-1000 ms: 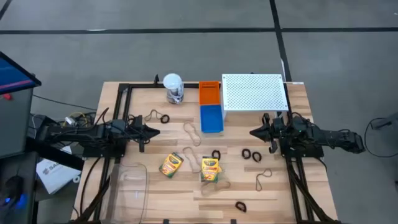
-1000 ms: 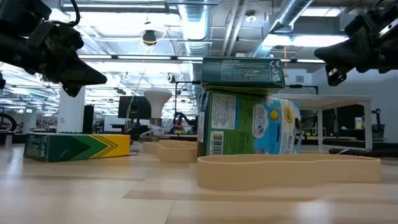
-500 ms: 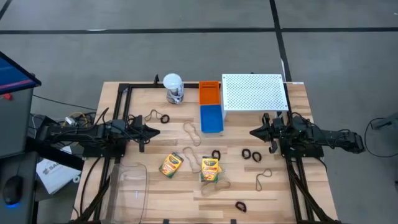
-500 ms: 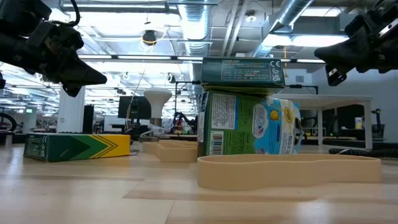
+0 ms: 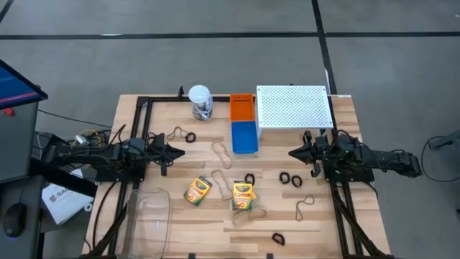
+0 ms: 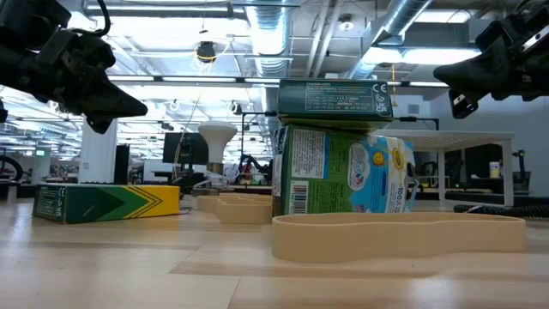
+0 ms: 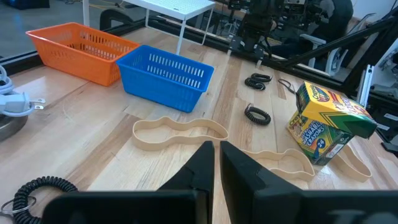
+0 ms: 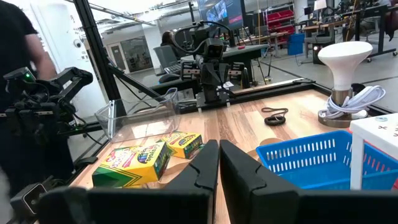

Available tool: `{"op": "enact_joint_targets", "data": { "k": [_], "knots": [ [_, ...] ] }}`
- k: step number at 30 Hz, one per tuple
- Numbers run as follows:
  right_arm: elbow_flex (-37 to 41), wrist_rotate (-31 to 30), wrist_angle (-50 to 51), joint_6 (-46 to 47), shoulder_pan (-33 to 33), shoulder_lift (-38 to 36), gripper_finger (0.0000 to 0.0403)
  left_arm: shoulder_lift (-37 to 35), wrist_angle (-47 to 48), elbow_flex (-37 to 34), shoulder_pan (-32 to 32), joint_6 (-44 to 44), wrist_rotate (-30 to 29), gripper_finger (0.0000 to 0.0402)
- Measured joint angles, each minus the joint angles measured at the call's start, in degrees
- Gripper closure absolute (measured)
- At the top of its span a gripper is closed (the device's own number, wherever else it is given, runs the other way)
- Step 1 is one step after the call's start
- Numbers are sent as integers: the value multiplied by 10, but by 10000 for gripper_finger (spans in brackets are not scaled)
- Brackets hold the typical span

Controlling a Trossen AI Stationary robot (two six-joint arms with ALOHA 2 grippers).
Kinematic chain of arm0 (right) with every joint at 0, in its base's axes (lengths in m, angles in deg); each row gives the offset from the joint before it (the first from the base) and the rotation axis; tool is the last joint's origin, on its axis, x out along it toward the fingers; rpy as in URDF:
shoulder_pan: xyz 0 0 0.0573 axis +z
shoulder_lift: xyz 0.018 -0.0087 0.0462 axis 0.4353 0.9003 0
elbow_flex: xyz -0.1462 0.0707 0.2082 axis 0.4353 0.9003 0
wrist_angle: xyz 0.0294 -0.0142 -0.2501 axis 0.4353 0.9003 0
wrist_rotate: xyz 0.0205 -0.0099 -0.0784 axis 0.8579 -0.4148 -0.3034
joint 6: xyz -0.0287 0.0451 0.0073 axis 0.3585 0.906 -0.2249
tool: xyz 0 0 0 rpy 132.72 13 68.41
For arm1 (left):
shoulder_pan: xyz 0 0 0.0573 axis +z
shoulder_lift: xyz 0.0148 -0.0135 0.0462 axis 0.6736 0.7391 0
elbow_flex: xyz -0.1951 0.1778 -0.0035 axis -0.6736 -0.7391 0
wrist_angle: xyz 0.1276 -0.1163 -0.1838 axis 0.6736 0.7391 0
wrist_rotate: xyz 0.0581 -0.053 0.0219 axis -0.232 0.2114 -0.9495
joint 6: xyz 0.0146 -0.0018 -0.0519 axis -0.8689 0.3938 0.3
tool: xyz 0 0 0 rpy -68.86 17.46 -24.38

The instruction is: Pick & Place Office Desk Supplies

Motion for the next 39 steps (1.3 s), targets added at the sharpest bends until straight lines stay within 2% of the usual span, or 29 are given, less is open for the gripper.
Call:
{"op": "enact_joint_targets", "data": {
  "k": [7, 11, 15, 19, 21, 25, 28, 33, 36, 39],
  "knots": [
    [0, 0, 0, 0, 0, 0, 390, 0, 0, 0, 0, -1, 0, 385],
    [0, 0, 0, 0, 0, 0, 390, 0, -45, 0, 0, -9, -16, 385],
    [0, 0, 0, 0, 0, 0, 390, 0, -126, 0, 0, 140, -1, 385],
    [0, 0, 0, 0, 0, 0, 390, 0, -220, 0, 0, 365, 4, 385],
    [0, 0, 0, 0, 0, 0, 390, 0, -250, 0, 0, 428, -4, 385],
    [0, 0, 0, 0, 0, 0, 390, 0, -267, 0, 0, 402, -75, 385],
    [0, 0, 0, 0, 0, 0, 390, 4, -268, 0, 0, 411, -78, 385],
    [0, 0, 0, 0, 0, 0, 390, 4, -273, 0, 0, 422, -18, 383],
    [0, 0, 0, -1, 0, 0, 390, 4, -327, 0, 0, 400, 22, 374],
    [0, -12, 1, -97, -2, 0, 390, 4, -402, 0, 0, 339, 25, 361]
  ]
}}
